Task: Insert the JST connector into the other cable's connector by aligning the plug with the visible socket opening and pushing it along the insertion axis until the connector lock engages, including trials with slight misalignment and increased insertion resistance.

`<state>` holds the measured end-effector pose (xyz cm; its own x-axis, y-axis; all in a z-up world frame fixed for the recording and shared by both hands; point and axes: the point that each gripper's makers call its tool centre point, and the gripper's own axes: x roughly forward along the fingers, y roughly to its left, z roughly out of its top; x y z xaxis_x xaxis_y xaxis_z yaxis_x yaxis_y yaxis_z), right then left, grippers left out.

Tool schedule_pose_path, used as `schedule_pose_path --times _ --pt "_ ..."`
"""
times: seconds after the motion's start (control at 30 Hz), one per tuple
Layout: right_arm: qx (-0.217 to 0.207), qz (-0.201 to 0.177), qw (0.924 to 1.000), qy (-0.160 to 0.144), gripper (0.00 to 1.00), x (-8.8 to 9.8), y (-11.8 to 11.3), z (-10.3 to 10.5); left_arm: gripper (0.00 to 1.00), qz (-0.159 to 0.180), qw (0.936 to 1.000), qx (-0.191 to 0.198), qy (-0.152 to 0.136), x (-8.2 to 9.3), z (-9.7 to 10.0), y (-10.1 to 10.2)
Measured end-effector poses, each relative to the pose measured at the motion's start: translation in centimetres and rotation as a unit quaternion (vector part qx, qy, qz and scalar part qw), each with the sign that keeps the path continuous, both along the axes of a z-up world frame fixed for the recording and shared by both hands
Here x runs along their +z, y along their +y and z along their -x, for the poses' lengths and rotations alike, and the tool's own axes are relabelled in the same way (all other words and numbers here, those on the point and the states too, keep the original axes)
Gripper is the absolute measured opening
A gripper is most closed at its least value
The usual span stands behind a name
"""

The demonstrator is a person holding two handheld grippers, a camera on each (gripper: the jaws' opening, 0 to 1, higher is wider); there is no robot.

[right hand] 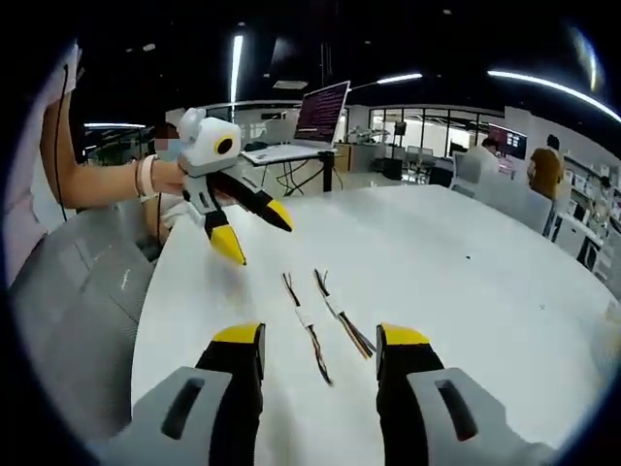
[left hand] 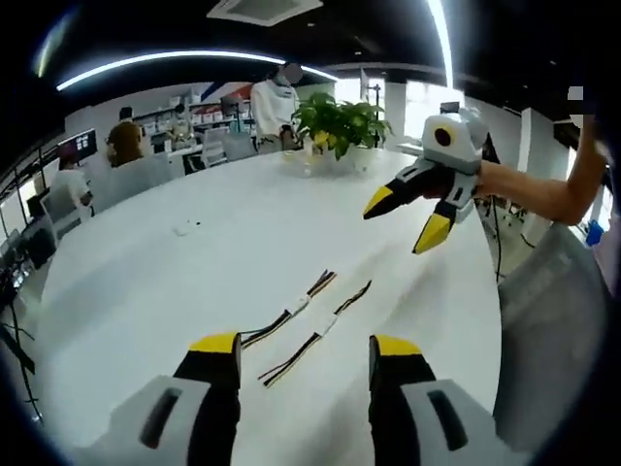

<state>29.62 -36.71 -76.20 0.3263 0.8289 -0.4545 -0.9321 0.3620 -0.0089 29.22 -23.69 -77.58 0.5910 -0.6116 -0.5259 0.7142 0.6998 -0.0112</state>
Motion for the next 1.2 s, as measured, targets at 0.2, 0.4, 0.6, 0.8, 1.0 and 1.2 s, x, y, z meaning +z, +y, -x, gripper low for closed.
schedule_pose_path --times 0.2,0.4,0.6,0.8,1.0,1.2 --pt "-0.041 0.040 0.9981 0.024 0.47 -1.0 -0.7 0.9 0.48 -0.008 0.9995 0.005 0.029 -1.6 0.9 1.1" --pt "-0.058 0.050 0.9959 0.048 0.46 -1.8 -0.6 2.0 0.54 -0.003 0.9985 0.017 0.053 -2.5 1.0 1.2" --pt "-0.075 0.038 0.9955 0.044 0.50 -1.6 0.4 2.3 0.55 -0.012 0.9984 0.013 0.054 -3.0 1.2 0.9" --pt "-0.070 0.056 0.9952 0.038 0.53 -2.5 0.8 2.5 0.56 -0.025 0.9981 -0.002 0.057 -3.7 1.6 0.0" --pt "-0.069 0.071 0.9944 0.038 0.54 -3.0 0.3 2.6 0.57 -0.028 0.9979 -0.003 0.058 -3.6 1.9 0.2" --pt "-0.079 0.065 0.9942 0.032 0.55 -2.2 -0.2 2.9 0.59 -0.025 0.9984 0.010 0.050 -2.5 2.3 0.9"
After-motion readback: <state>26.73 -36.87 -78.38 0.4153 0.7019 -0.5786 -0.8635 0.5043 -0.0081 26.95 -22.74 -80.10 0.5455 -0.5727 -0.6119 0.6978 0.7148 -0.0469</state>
